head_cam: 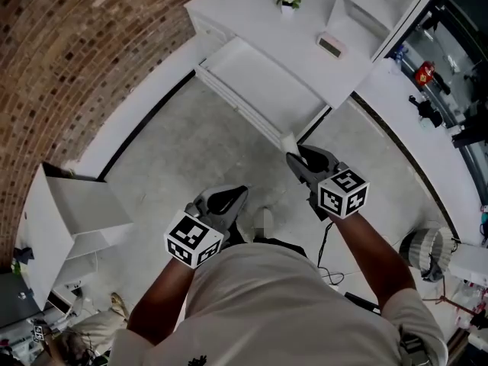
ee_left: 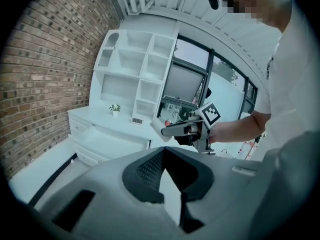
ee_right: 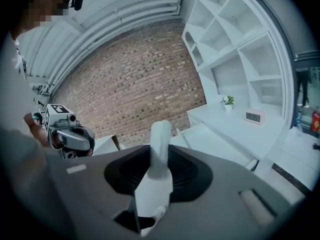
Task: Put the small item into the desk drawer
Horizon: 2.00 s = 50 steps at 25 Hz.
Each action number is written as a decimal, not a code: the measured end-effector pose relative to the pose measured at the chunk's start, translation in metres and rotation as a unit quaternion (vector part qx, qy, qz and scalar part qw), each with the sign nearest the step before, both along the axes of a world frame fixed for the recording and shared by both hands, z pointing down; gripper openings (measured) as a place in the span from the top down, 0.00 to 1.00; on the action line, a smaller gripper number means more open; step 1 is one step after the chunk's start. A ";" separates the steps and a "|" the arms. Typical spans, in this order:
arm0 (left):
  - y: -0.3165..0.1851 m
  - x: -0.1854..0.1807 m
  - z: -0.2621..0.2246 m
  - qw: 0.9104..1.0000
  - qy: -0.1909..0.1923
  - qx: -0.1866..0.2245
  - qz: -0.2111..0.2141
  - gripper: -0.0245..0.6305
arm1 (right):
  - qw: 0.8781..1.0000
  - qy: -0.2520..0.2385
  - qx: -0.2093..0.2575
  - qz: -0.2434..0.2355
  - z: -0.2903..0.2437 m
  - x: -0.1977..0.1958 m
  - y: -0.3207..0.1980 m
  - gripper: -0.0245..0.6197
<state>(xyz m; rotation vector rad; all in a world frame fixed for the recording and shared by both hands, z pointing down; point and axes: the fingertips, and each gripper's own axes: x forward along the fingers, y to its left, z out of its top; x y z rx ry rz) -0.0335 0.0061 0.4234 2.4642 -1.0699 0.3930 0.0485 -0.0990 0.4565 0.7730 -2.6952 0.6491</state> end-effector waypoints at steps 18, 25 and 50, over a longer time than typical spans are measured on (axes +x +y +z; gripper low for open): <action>-0.164 -0.012 0.016 0.994 0.011 -0.009 0.110 0.96 | 0.989 0.085 -0.050 0.105 0.101 -0.008 -0.181 0.77; -0.230 -0.059 0.038 0.993 0.010 -0.033 0.112 0.96 | 0.973 0.133 -0.105 0.159 0.181 -0.018 -0.257 0.77; -0.330 -0.118 0.116 0.984 0.034 -0.111 0.133 0.96 | 0.915 0.261 -0.163 0.260 0.348 -0.021 -0.384 0.76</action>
